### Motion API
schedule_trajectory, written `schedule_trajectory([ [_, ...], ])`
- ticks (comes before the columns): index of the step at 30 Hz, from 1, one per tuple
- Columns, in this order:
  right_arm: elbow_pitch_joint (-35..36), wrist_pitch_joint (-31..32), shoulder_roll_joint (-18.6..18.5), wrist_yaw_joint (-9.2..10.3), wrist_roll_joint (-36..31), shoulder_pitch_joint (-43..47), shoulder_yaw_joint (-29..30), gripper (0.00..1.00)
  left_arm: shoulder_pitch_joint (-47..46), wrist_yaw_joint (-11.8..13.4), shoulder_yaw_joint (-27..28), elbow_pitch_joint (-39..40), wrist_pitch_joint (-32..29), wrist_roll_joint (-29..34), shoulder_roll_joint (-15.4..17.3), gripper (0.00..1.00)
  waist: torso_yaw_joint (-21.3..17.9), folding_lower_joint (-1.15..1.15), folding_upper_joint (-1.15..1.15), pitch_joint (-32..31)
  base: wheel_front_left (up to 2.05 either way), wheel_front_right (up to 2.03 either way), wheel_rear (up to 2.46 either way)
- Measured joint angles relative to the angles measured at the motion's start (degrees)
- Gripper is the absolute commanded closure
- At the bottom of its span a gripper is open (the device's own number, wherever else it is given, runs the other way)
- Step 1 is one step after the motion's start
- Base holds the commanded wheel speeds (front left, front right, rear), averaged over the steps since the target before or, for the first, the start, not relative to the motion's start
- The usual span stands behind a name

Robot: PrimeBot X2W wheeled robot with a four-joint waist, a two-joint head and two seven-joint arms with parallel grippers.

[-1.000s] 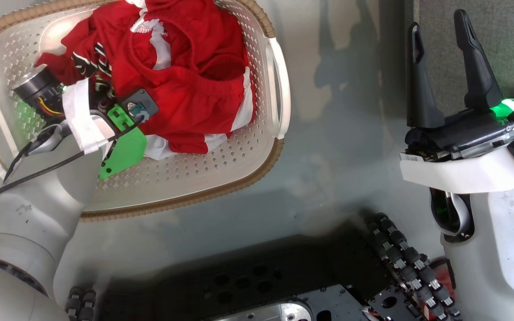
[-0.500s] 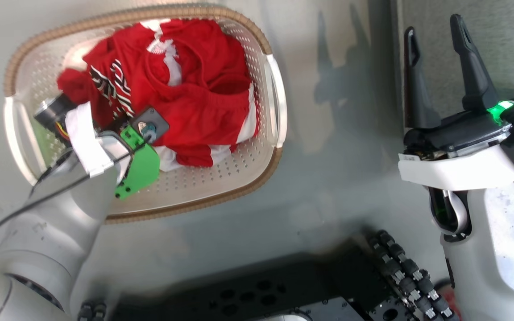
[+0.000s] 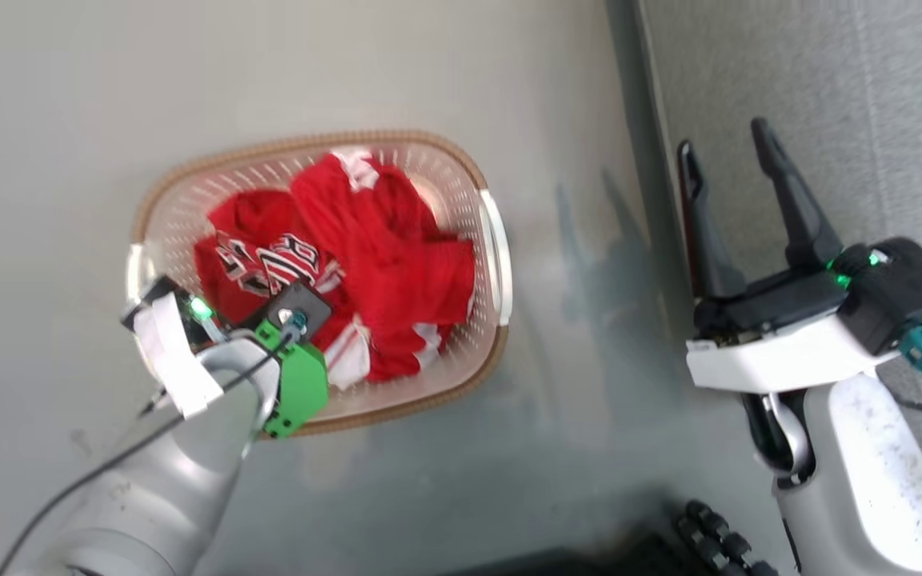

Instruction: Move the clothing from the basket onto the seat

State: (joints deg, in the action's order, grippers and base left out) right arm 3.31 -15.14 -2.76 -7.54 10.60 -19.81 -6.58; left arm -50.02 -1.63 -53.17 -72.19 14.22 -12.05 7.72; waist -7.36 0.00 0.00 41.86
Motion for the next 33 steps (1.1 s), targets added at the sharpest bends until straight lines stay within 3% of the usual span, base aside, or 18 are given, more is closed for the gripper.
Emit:
schedule_trajectory([
  [7, -1.6, 0.0, 0.0, 0.01, -0.5, 3.8, -0.9, 0.00, 5.1, 1.4, 3.4, 6.6, 0.7, -3.8, -0.3, 1.00, 1.2, 0.00, 0.00, -8.8, 0.00, 0.00, 0.00],
  [15, -2.9, 0.0, 0.0, 0.01, -0.5, 7.5, -1.7, 0.00, 12.5, 3.1, 8.4, 18.9, 0.8, -6.8, 2.4, 1.00, 2.0, 0.00, 0.00, -18.0, 0.00, 0.00, 0.00],
  [33, -5.2, 0.0, 0.0, 0.01, 0.6, 14.6, -6.2, 0.00, 23.2, 7.5, 14.3, 40.9, 0.8, -7.9, 5.5, 1.00, 1.9, 0.00, 0.00, -34.3, 0.00, 0.00, 0.00],
])
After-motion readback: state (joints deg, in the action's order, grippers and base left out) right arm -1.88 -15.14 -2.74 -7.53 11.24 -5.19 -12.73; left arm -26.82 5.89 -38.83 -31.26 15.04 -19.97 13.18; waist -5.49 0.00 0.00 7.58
